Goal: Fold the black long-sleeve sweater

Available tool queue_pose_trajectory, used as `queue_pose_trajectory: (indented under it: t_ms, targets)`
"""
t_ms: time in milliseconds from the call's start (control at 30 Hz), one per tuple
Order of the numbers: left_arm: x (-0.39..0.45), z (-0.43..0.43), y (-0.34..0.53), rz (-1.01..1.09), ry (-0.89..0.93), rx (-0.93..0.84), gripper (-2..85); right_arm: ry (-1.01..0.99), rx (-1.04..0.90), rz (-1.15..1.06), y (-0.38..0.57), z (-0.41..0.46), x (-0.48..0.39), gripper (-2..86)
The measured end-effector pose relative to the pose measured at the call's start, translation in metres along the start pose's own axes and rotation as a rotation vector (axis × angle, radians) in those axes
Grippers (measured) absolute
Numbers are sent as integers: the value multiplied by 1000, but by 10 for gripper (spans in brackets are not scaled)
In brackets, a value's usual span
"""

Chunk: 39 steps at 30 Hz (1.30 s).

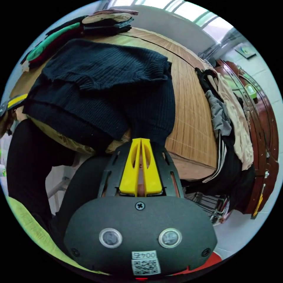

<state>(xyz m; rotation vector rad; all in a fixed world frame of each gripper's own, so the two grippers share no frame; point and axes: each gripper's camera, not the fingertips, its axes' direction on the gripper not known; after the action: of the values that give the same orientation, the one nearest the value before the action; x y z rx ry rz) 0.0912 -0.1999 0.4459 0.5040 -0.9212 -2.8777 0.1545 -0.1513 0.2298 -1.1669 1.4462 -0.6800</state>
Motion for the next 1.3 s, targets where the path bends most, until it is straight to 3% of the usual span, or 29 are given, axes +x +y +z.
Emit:
queue_pose_trajectory:
  t_ms: [67,200,333,433,800,967,1167,1300]
  targets:
    - [-6,-10,-2,19,23,-41,4,-122,11,68,6,-6,30,9]
    - [0,-61,10,145,-94,119,14,-497,201,285,30,-34,98,59]
    - [18,-66,-5,331,-237,120,42,-867,204,444,25,-7,136,104]
    - [36,-49,-22,497,-324,68,67,-1024,170,548,19,25,147,128]
    - [85,4,-45,957,-509,-44,65,-995,57,618,14,79,163,137]
    - [93,2,-58,975,-491,-49,60,-992,56,603,11,90,169,134]
    - [114,8,-50,1034,-527,-98,30,-873,63,547,9,83,168,27]
    - [114,-42,-55,918,-470,13,20,-941,199,523,26,47,174,13]
